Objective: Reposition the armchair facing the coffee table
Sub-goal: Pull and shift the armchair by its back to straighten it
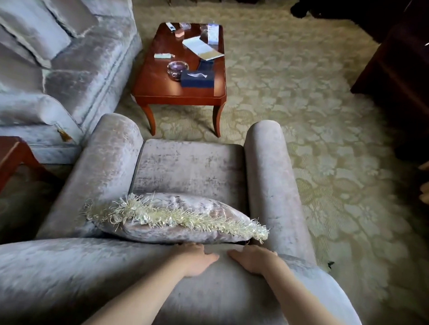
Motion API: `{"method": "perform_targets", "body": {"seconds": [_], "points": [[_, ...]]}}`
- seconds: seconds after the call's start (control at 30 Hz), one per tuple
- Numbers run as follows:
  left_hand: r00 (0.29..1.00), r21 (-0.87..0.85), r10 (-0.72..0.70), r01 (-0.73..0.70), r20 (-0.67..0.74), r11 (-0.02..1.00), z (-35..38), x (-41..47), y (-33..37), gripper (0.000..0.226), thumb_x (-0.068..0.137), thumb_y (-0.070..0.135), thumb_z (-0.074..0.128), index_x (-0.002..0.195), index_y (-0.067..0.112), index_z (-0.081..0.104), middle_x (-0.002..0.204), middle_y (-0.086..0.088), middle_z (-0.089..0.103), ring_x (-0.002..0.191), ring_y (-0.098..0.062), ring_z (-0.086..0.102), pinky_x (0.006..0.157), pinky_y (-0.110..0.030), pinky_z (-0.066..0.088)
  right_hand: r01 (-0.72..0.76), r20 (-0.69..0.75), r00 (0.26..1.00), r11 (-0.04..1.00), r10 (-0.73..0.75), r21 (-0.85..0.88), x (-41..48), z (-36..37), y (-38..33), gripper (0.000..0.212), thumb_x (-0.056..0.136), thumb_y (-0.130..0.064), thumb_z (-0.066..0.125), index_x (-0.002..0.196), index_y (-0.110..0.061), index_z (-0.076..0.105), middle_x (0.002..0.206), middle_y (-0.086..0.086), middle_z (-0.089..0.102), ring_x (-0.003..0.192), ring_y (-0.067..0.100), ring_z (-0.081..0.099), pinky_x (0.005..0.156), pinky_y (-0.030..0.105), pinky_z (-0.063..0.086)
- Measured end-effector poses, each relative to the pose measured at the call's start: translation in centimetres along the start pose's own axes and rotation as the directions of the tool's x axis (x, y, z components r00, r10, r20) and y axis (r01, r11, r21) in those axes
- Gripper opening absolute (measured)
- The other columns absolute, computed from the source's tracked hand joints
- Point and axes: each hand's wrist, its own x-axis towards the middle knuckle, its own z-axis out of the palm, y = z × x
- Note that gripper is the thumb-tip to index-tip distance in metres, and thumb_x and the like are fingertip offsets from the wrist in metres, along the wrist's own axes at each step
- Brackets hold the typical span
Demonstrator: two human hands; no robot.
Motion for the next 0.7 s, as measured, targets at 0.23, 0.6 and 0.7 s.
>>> {"method": "perform_targets", "body": {"seconds": [0.23,0.6,0.7], "points": [[0.994,-0.016,-0.085,0.085,-0.065,0.996,-0.6,2.9,2.9,0.082,0.080,0.075,0.026,0.139,0.022,0.044,0.149,-0.009,0.040,0.131,-0.028,0.044,0.102,-0.036,0.037,0.257,0.068,0.965,0.965,-0.254,-0.044,2.5,-1.8,2.6,0.077,0.089,-0.069,0.026,0.148,-0.020,0.032,0.155,0.005,0.034,0.141,0.020,0.034,0.116,0.043,0.025],[0.994,-0.059,-0.080,0.076,-0.076,0.995,0.4,2.4,5.1,0.083,0.087,0.070,0.020,0.149,0.014,0.025,0.159,-0.009,0.019,0.143,-0.026,0.022,0.112,-0.040,0.021,0.228,0.037,0.974,0.969,-0.225,-0.093,1.9,-3.0,5.5,0.075,0.089,-0.069,0.022,0.139,-0.018,0.045,0.149,0.006,0.042,0.136,0.024,0.041,0.107,0.037,0.030],[0.995,-0.031,-0.078,0.076,-0.060,0.997,0.5,2.4,5.0,0.083,0.088,0.070,0.018,0.150,0.015,0.022,0.160,-0.007,0.015,0.144,-0.024,0.018,0.112,-0.040,0.020,0.243,0.033,0.970,0.961,-0.241,-0.128,1.7,-2.9,5.5,0.070,0.091,-0.067,0.020,0.136,-0.020,0.045,0.148,0.007,0.042,0.136,0.024,0.040,0.107,0.042,0.030]]}}
